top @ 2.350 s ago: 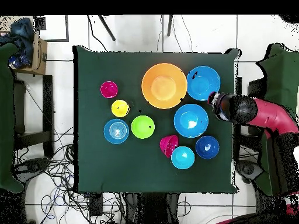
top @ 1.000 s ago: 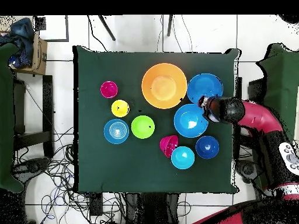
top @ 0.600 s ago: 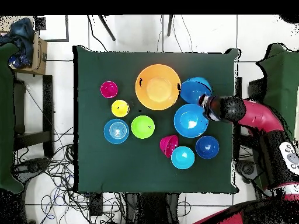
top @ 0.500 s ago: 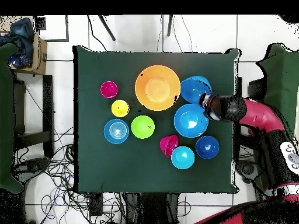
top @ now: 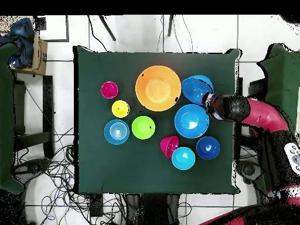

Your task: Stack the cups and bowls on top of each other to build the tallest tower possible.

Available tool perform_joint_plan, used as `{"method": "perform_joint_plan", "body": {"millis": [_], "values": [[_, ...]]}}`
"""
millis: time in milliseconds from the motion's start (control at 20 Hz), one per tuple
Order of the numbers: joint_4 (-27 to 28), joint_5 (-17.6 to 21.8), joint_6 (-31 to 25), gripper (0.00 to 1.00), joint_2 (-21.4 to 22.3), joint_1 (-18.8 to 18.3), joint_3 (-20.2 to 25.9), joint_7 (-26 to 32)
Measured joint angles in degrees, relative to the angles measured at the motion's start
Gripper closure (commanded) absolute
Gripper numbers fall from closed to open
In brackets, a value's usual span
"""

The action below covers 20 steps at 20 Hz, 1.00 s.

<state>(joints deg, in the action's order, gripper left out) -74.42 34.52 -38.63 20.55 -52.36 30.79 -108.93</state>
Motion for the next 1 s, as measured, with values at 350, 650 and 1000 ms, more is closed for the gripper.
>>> {"method": "perform_joint_plan", "body": {"millis": [350,650,1000], "values": [[-0.02,-0.27,-0.26,1.0,0.39,-0.51,0.4,0.0],[-0.22,-0.51,-2.88,1.0,1.41,-1.13,0.73,0.0],[-1.15,-1.34,-8.31,1.0,3.92,-2.69,1.74,0.0]]}}
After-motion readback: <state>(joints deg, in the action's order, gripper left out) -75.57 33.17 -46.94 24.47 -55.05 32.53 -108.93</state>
